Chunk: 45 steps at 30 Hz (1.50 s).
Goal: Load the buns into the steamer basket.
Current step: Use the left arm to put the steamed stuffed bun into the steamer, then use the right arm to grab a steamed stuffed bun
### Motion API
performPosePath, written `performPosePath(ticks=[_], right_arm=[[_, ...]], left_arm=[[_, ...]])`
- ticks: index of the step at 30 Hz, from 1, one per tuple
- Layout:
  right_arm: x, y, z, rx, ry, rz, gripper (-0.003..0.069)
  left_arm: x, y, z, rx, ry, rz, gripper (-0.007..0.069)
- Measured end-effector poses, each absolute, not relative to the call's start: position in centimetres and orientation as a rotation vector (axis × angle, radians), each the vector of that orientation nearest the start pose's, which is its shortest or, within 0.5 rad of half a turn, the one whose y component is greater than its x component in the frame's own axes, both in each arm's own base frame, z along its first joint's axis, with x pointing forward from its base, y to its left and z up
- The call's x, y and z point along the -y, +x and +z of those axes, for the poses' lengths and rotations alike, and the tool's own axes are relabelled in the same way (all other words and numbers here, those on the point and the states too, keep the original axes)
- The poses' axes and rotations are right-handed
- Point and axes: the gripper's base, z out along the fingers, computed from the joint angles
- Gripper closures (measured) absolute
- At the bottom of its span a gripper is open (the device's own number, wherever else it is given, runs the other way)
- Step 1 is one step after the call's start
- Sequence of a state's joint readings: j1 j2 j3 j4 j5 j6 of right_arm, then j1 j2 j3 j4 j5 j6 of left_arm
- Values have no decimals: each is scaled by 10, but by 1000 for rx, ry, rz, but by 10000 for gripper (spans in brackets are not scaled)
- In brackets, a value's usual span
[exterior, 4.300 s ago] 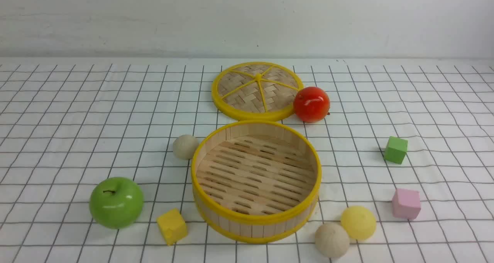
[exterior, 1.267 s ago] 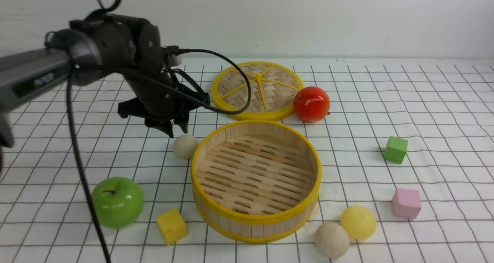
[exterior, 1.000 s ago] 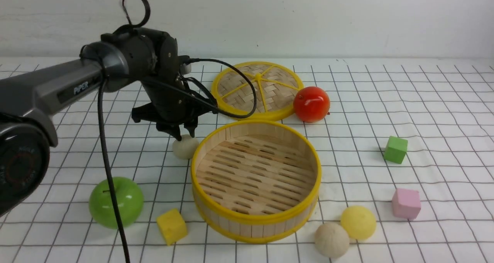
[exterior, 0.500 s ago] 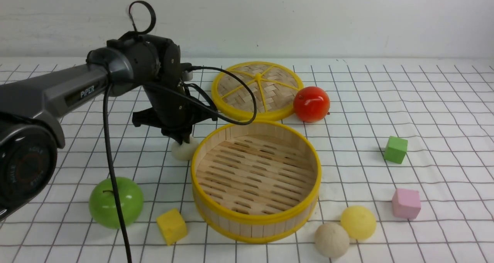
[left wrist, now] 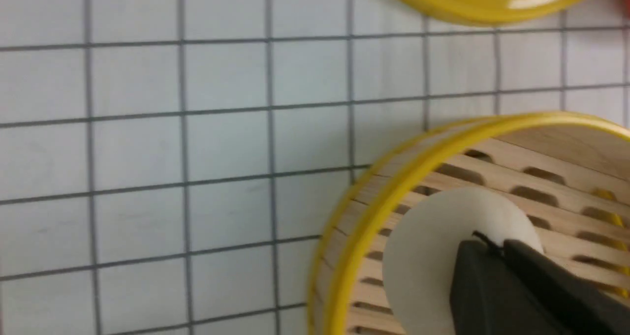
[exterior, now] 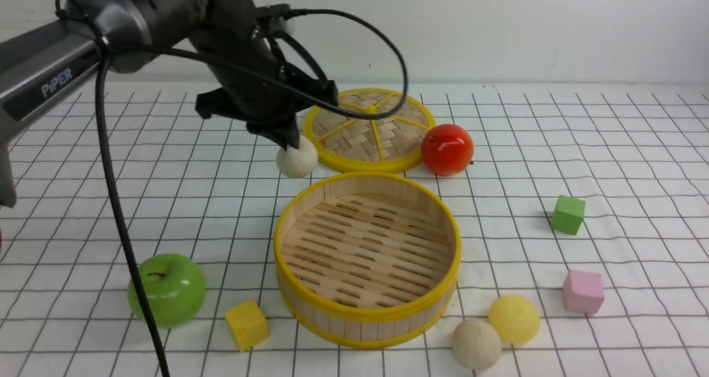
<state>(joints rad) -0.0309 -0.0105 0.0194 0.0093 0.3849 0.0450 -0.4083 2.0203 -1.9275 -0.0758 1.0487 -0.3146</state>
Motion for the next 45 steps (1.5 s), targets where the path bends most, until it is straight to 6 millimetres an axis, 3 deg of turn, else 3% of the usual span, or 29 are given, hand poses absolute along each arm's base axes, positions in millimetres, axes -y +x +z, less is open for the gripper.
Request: performPosePath(ticks=[2,4,8,11,18,22,23,24,25,29,32,33,35,37,39,42,45], right_arm=[[1,52,173,-1876,77,19,420],[1,52,173,-1876,77,19,420],[1,52,173,-1876,77,19,420],[1,52,173,-1876,77,19,420],[1,52,173,-1876,77,19,420],[1,52,173,-1876,77,19,420],[1,52,173,-1876,77,19,420],[1,52,173,-1876,78,20,420],[1,52,173,-1876,78,20,420],[1,52,173,-1876,78,20,420],[1,52,173,-1876,78,20,420],[1,52,173,-1876,78,20,420],[1,52,173,-1876,78,20,420],[1,52,173,-1876,78,20,420],[1,52,173,-1876,78,20,420],[1,52,173,-1876,78,20,420],[1,52,173,-1876,78,20,420]], left_arm=[[195,409,296,-2678,130,-343,637],[211,406,270,-2728,187,-310,634],[217,410,243,-2764,216,-247,622],[216,413,237,-2762,219,-229,601],[214,411,244,-2757,223,-218,463],[206,398,274,-2738,235,-197,272],[205,397,276,-2741,239,-192,264],[198,386,300,-2720,252,-182,198],[197,384,302,-2723,256,-177,193],[173,342,376,-2624,266,-186,130],[147,293,443,-2450,261,-250,139],[145,289,447,-2438,260,-255,140],[116,234,495,-2280,238,-316,186],[97,196,514,-2197,226,-346,232],[78,161,522,-2140,219,-365,281],[52,111,510,-2107,213,-377,389],[31,71,478,-2077,189,-401,478]])
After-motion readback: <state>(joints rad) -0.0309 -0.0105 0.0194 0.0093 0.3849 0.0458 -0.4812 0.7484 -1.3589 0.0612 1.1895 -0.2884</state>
